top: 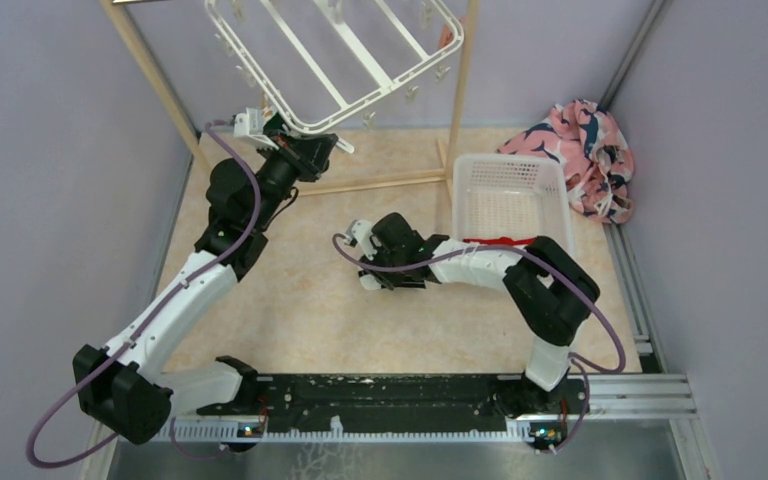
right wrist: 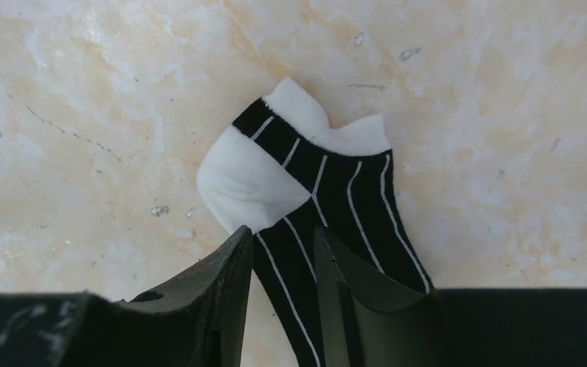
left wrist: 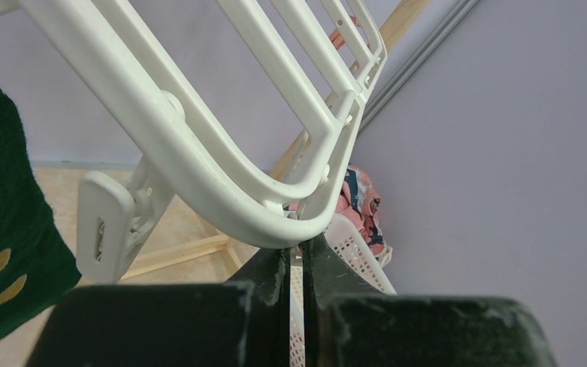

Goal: Clip the socks to the hanger
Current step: Place the sock at the center of the board.

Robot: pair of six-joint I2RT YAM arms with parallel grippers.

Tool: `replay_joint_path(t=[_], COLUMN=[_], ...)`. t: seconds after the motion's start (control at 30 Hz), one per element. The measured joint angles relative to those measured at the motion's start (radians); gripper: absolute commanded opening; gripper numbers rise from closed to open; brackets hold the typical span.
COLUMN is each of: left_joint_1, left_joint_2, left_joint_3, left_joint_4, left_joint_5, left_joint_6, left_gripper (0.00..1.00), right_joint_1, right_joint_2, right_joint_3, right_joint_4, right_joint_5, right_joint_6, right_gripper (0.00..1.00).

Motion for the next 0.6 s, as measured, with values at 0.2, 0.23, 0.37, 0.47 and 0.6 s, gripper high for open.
replay_joint_path(t=[0.2,0.23,0.37,0.47,0.6], left_joint_1=[0.000,0.000,0.000,0.000,0.000], left_joint_2=[0.000,0.000,-0.001,-0.002,-0.003], left_joint_3=[0.000,0.000,0.000,0.000,0.000], left_joint_4=[0.000,0.000,0.000,-0.001,-0.002], left_joint_5=[0.000,0.000,0.000,0.000,0.000], left_joint_6=[0.000,0.000,0.000,0.000,0.000], left_gripper=[0.00,0.00,0.00,0.00,0.00], right_joint_1=[0.000,0.000,0.000,-0.002,-0.010], right_joint_2=[-0.065,-0.066,-0.043,-0.008,0.032], right_joint_3=[0.005,0.007,0.024,0.032,0.046], right_joint_4=[0.027,0.033,0.044,0.076,0.092], right_joint_5=[0.027,0.034,0.060,0.089,0.098], right_joint_6=[0.012,0.014,0.031,0.046,0.061], right_gripper=[0.37,0.39,0.48,0.49,0.50])
